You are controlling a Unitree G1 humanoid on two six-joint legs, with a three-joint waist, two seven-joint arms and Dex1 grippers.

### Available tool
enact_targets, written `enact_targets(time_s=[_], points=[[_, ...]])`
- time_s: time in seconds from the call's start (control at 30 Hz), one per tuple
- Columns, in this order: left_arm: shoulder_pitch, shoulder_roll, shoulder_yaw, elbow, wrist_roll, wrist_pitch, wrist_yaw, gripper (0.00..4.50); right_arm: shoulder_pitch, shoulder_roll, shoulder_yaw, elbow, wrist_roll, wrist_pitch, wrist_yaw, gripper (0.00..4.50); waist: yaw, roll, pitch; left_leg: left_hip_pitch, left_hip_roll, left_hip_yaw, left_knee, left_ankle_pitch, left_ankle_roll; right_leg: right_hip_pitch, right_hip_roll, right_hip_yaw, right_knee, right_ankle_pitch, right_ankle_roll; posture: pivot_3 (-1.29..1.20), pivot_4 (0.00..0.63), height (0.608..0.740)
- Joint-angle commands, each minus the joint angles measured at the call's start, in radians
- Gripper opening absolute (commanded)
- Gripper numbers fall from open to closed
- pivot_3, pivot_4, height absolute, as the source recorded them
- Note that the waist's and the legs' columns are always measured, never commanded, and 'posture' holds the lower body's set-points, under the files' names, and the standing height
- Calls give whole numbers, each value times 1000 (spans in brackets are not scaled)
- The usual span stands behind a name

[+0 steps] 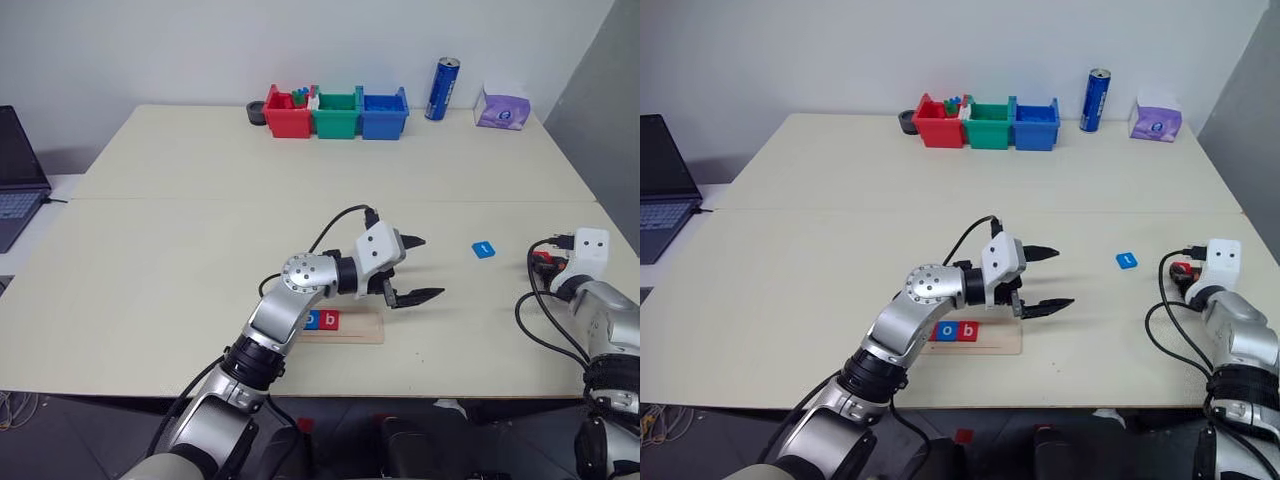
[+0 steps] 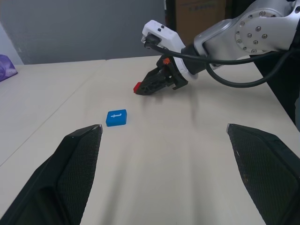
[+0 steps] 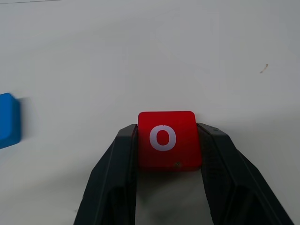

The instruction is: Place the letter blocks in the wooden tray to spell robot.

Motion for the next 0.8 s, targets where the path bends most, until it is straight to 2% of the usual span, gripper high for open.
enact_targets(time_s=[0.03, 0.17, 0.33, 0.43, 0.57, 0.8], points=[[20, 47, 29, -97, -54, -15, -60, 4500, 55, 52, 8, -324, 42, 214, -84, 1457, -3, 1, 0, 0, 0, -1, 0, 0, 0, 0, 0, 0, 0, 0, 0, 0, 150, 740], [99, 185, 55, -208, -124, 0, -179, 4500, 124, 185, 75, -714, 93, 502, -184, 1457, -9, 5, -3, 0, 2, -2, -1, 0, 0, -1, 2, 0, 1, 0, 0, 0, 150, 740], [180, 331, 106, -273, -194, 3, -271, 4500, 168, 370, 197, -975, 99, 742, -280, 1457, -3, 6, -3, 0, 2, -4, -1, 0, 0, -1, 3, -2, 1, -1, -1, 0, 150, 740], [219, 396, 138, -285, -215, 2, -295, 4500, 177, 422, 238, -1041, 84, 822, -298, 1457, 0, 6, -3, -1, 1, -4, -1, 0, 0, -1, 1, -3, 0, -1, -1, 0, 150, 740], [258, 441, 162, -276, -214, -16, -303, 4500, 184, 432, 255, -1055, 59, 866, -302, 1457, 0, 6, -3, -1, 0, -3, 0, 0, 0, -1, -2, -3, -2, -1, 1, 0, 150, 740], [274, 419, 161, -280, -198, -10, -252, 4500, 194, 426, 259, -1059, 30, 898, -296, 1457, -5, 6, -3, -1, 0, -4, -1, 0, 0, -1, 1, -3, -1, -1, 1, 0, 150, 740]])
